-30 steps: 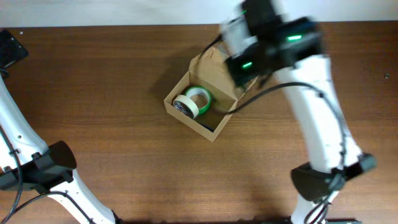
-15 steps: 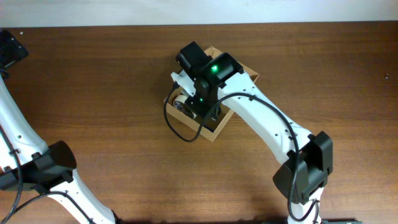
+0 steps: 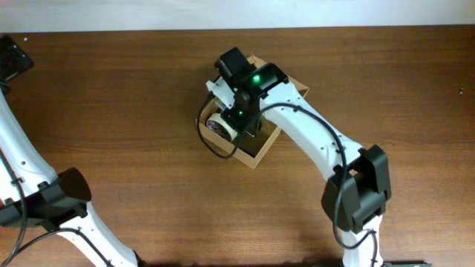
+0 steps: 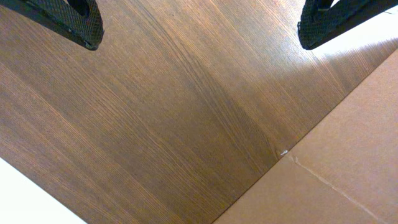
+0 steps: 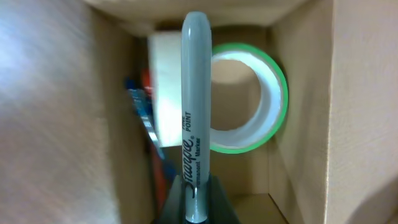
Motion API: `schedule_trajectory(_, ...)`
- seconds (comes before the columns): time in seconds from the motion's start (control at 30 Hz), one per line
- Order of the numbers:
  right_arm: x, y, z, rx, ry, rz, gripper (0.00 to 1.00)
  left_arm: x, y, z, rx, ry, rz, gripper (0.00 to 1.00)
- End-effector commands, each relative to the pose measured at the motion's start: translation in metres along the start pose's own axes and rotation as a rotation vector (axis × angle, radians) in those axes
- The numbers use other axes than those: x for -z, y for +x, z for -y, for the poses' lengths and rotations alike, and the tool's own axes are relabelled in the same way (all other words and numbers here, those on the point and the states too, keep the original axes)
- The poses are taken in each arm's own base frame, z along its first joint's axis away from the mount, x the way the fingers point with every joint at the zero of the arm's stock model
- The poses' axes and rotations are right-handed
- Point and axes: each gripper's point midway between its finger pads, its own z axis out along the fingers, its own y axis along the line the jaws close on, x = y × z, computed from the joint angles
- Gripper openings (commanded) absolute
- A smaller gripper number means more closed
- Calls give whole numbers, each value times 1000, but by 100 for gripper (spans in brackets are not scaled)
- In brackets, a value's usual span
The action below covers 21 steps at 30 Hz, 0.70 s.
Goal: Pack container
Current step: 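Lower the black marker into the box and release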
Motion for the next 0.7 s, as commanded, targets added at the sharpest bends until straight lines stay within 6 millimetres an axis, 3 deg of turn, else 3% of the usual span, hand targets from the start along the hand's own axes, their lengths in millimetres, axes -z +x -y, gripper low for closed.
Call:
schedule_trajectory(0.0,-26,10,10,-27,-30,-52,4,5,0,-2,-4,4,8,100)
schedule_trajectory(0.2,-45,19,17,-49,-46,-92,5,5,0,-2,-4,4,8,100)
schedule_trajectory(0.23,-48,20,18,-53,-47,-99,8,5,0,-2,-3,5,8,100)
schedule_trajectory(0.27,-48,21,18,-54,-48,-103,19,5,0,-2,-4,4,8,100)
schedule_trajectory(0.33,-48,22,18,-55,-49,-107,32,6,0,-2,-3,5,8,100)
schedule_trajectory(0.43,-44,25,17,-55,-52,-117,38,6,0,-2,-3,5,8,100)
schedule_trajectory(0.57,-18,25,14,-54,-54,-120,41,6,0,-2,-3,5,8,100)
schedule_trajectory(0.67,23,5,14,-53,-48,-21,41,5,0,-2,-4,4,8,100)
